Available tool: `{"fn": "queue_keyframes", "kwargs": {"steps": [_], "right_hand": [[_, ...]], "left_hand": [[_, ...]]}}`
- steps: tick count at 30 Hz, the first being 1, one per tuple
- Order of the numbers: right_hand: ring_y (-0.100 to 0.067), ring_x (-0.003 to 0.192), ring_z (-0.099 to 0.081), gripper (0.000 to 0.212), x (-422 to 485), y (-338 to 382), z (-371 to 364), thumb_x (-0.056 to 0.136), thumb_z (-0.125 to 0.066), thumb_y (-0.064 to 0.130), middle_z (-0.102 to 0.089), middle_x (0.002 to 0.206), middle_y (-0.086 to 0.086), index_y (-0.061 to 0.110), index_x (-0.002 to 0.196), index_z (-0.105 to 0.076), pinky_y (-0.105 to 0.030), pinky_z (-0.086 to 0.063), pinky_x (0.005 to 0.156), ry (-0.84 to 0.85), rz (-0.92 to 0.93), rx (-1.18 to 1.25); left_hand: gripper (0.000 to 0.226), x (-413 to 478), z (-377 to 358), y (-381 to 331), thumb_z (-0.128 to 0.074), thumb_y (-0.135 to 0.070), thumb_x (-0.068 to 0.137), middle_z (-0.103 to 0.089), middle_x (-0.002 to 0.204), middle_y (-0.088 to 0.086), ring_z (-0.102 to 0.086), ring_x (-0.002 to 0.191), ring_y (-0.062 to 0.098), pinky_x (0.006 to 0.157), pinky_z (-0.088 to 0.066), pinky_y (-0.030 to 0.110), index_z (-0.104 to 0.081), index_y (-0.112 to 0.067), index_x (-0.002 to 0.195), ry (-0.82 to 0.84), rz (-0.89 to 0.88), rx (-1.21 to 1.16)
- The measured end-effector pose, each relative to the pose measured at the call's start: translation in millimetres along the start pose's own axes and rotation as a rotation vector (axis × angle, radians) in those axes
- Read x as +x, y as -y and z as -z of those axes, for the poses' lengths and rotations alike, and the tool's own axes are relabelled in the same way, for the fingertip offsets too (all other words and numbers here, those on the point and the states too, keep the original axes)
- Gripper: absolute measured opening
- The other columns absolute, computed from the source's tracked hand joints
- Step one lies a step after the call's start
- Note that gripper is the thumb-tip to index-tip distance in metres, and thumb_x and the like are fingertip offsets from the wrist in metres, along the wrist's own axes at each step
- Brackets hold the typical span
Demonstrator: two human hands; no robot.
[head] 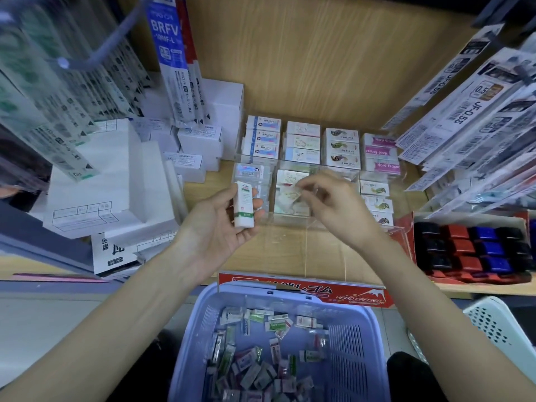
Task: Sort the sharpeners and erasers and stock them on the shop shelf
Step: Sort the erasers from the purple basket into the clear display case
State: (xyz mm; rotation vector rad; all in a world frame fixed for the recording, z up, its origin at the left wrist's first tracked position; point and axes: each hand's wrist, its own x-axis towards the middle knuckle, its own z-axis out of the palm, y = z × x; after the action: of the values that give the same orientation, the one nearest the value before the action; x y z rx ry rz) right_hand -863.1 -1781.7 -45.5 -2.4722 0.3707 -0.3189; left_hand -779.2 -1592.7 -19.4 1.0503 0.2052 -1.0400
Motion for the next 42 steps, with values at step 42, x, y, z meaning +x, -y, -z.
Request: {"fn": "queue_keyframes", "kwargs": {"steps": [42], "right_hand": [[0.0,0.064,-0.048,0.036,-51.4,56.0,-8.6,0.084,-0.066,0.005,-0.057,0.087,0.031,0.033,0.103,-0.053,-0.013,-0.042,0.062,-0.205,-0.289,0.59]], "left_hand": [[0.026,9.3,-10.1,23.4,-0.059,0.0,0.084,-0.07,0.103,0.008,-0.067,0.095,0.02,0.086,-0.054,0.026,-0.06,-0.015,0.105,0.071,-0.292,0.299]]}}
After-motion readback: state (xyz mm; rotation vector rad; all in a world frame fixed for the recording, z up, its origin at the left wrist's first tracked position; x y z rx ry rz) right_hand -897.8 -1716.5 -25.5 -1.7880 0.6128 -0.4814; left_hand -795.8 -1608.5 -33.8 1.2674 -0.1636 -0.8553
